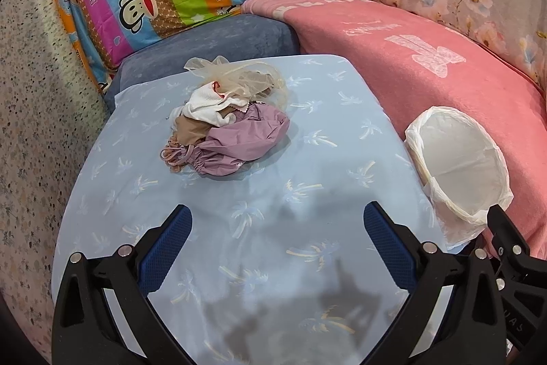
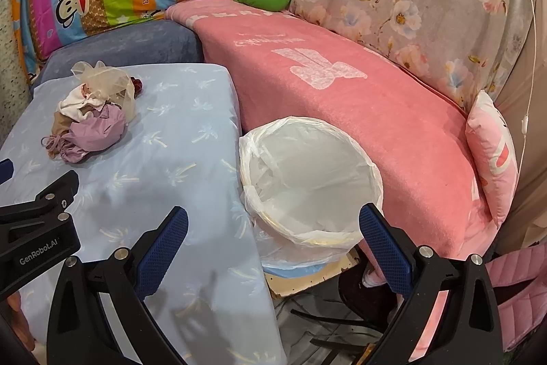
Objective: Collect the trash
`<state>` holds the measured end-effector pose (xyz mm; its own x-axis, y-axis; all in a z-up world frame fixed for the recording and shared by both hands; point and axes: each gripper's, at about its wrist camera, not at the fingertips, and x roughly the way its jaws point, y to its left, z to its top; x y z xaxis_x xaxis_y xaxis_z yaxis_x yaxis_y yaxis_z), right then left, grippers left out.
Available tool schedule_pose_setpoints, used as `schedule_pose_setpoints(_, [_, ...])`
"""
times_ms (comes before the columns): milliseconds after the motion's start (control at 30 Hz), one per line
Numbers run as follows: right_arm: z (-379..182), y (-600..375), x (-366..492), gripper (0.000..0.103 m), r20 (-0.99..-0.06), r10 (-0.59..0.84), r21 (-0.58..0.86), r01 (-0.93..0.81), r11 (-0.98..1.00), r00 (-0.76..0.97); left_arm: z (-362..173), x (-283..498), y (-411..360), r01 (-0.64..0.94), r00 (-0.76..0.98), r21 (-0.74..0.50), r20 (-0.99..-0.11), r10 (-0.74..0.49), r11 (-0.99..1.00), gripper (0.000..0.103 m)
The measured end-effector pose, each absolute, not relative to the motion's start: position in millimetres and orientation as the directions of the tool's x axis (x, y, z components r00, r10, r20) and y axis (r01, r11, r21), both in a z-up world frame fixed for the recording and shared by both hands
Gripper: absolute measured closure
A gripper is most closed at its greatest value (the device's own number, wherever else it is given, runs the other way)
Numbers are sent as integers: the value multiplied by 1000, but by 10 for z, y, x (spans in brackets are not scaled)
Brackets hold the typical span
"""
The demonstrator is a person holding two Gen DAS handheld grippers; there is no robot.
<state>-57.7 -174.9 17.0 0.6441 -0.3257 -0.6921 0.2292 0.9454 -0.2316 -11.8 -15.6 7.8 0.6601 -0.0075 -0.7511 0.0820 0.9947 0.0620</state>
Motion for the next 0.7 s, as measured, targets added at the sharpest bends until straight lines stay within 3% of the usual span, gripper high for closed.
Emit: schedule_pose_setpoints(700, [199, -1848, -556, 6, -688, -339, -238, 242, 941, 641, 130, -111, -247, 92, 660, 62, -751, -14, 994, 7])
